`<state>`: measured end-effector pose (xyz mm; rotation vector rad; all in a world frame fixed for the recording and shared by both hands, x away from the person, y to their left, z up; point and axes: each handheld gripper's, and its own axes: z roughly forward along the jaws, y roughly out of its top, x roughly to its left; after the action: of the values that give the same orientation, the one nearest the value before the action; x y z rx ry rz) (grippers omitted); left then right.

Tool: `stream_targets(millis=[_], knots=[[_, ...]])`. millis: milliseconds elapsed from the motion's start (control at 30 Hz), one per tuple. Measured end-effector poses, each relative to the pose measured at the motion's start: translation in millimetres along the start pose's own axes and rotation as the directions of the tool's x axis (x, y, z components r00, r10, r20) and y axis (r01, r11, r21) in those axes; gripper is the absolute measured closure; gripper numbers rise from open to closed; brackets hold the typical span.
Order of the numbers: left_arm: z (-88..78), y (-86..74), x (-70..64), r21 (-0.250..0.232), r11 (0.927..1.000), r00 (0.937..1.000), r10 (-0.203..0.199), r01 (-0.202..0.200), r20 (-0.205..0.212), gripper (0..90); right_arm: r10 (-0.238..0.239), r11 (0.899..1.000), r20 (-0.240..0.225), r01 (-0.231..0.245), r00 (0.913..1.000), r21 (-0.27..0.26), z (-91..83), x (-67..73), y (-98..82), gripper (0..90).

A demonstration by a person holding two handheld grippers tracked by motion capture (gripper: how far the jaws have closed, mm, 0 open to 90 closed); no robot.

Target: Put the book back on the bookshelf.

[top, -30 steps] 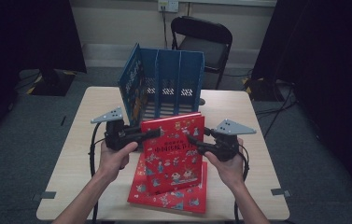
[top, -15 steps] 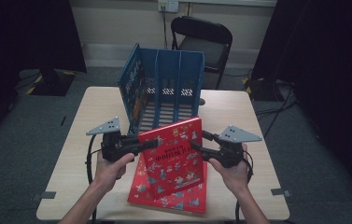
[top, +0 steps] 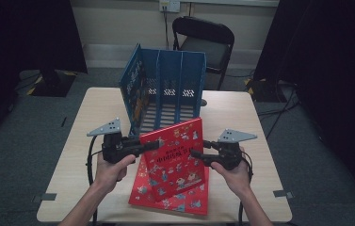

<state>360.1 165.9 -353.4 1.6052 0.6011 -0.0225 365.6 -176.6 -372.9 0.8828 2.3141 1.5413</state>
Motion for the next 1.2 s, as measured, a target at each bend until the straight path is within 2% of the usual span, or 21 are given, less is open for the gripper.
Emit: stream_targets(millis=[67,100,133,167,200,233,333,400,500,700,867,967,1067,1133,1200], knots=[[-0.1,0.5,-0.2,-0.004,1.0,1.0,0.008,-0.008,-0.002,79.6,-0.008,1.0,0.018,0.008,0.9998,0.001,0.3,1.4,2.3,48.1],[-0.1,2.7,-2.3,-0.008,0.9992,0.9992,0.039,-0.039,-0.01,79.6,-0.009,1.0,0.026,0.009,0.9996,-0.006,0.7,2.1,3.1,48.0],[-0.1,2.7,-2.3,-0.008,0.9992,0.9992,0.039,-0.039,-0.01,79.5,-0.013,1.0,0.036,0.014,0.9992,-0.009,0.9,2.7,4.3,47.8],[0.2,5.6,-5.4,-0.016,0.9973,0.9973,0.071,-0.071,-0.019,79.3,-0.019,1.0,0.047,0.02,0.9987,-0.014,1.0,3.4,5.7,47.6],[0.2,5.6,-5.4,-0.016,0.9973,0.9973,0.071,-0.071,-0.019,78.9,-0.019,1.0,0.047,0.02,0.9987,-0.014,1.0,3.4,5.7,47.6],[-0.2,7.7,-8.0,-0.023,0.9944,0.9945,0.103,-0.104,-0.02,78.2,-0.038,0.999,0.07,0.04,0.9968,-0.029,1.4,5.6,7.8,47.5],[-0.6,6.9,-11.4,-0.02,0.9932,0.9931,0.115,-0.115,-0.023,76.4,-0.06,0.997,0.093,0.063,0.9939,-0.035,1.7,8.5,7.9,47.3],[-2.2,3.3,-13.7,-0.025,0.991,0.9912,0.131,-0.131,-0.021,76.3,-0.063,0.997,0.088,0.067,0.9941,-0.046,1.0,9.9,5.1,47.3],[-2.4,2.0,-19.6,-0.018,0.9877,0.9871,0.155,-0.155,-0.041,76.2,-0.067,0.997,0.087,0.071,0.994,-0.044,-0.9,12.5,5.2,46.5],[1.8,-3.2,-22.6,0.007,0.9883,0.9877,0.153,-0.153,-0.032,75.3,-0.052,0.997,0.075,0.057,0.9958,-0.054,-2.6,13.7,2.8,43.6],[0.1,-3.8,-28.1,0.017,0.9881,0.9864,0.154,-0.153,-0.059,75.5,-0.052,0.997,0.077,0.056,0.9957,-0.055,0.0,15.1,4.2,41.7],[-1.9,-3.5,-29.4,0.026,0.9899,0.9881,0.141,-0.14,-0.061,74.7,-0.052,0.997,0.073,0.056,0.996,-0.053,2.2,15.4,5.3,41.2],[-2.9,-3.7,-32.8,0.038,0.9881,0.9872,0.151,-0.149,-0.052,73.4,-0.053,0.997,0.07,0.058,0.9961,-0.06,3.8,15.6,5.0,40.1],[-2.5,-4.3,-34.1,0.034,0.9891,0.9884,0.145,-0.143,-0.046,72.8,-0.056,0.996,0.054,0.059,0.997,-0.061,4.6,16.6,4.5,33.4],[-0.2,-6.1,-38.7,0.032,0.9875,0.9866,0.156,-0.154,-0.048,72.5,-0.054,0.997,0.042,0.057,0.9976,-0.058,7.1,19.5,3.9,27.4]])
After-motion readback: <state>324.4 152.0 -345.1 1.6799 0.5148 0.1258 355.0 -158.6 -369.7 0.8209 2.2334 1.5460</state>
